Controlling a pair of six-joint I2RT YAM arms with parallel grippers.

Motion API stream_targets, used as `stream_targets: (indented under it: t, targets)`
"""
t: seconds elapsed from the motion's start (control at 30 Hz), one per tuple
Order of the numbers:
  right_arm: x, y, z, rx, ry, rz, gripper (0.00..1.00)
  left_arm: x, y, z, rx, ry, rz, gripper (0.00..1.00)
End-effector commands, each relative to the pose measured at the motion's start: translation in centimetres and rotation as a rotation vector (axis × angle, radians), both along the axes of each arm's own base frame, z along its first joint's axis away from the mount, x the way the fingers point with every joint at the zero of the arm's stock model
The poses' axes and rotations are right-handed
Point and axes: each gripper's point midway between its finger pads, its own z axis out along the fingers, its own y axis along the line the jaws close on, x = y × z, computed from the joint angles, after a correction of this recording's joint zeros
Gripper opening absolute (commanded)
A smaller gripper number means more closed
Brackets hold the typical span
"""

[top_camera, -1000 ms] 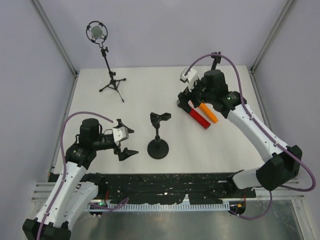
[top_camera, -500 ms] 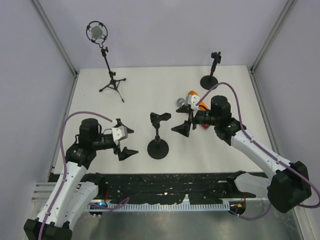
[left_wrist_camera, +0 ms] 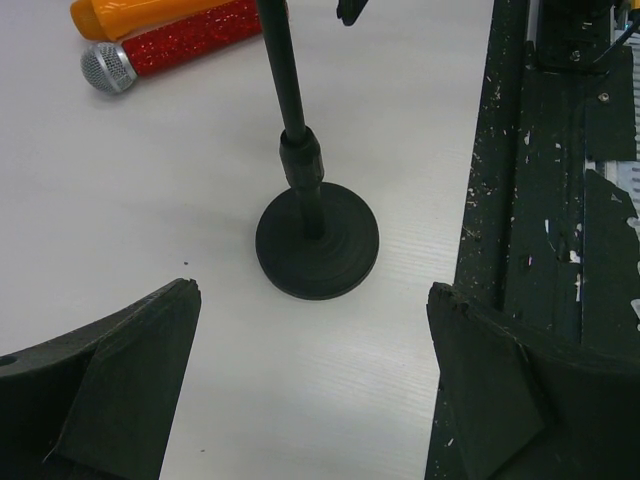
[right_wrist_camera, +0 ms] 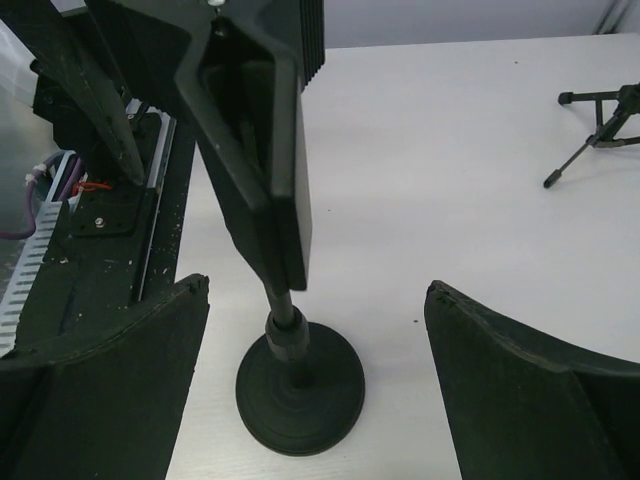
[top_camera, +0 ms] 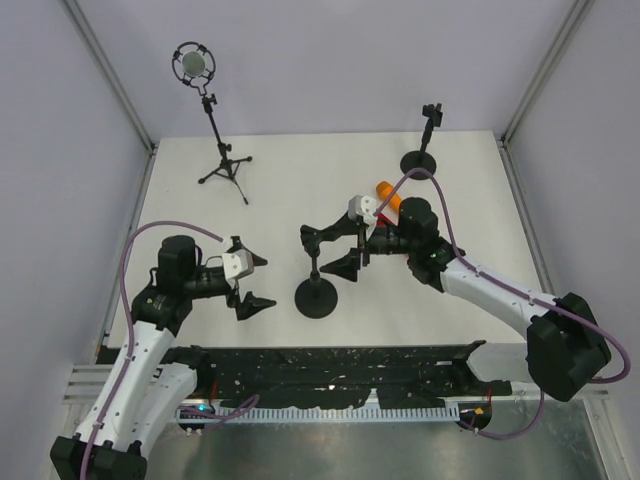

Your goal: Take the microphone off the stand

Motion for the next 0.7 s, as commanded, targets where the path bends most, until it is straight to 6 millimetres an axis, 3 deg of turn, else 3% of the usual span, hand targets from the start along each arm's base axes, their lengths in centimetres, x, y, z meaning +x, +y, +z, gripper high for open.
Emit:
stream_targets:
  t: [0.0,0.23,0.37,0.5,0.67]
  targets:
    - [-0.8,2.0,1.5,0.070,-0.017,0.068,0.92,0.2,-0.2,0.6,-0.028,-0.018,-0.016,1.00]
    - [-1.2,3.6,0.7,0.077,-0.001,0.106,0.87,0.3,0.0,0.7,-0.043,-0.004,-0.013,1.00]
    - [-1.5,4.0,0.2,0.082,0.013,0.116,0.77,0.4,0.0,0.5,-0.046,0.007,-0.013,1.00]
    - [-1.9,4.2,-0.2,0.094,0.031,0.123,0.65,0.5,0.1,0.6,-0.051,0.003,-0.010,1.00]
    - [-1.9,4.3,-0.4,0.095,0.035,0.118,0.40,0.5,0.1,0.7,-0.055,0.003,-0.008,1.00]
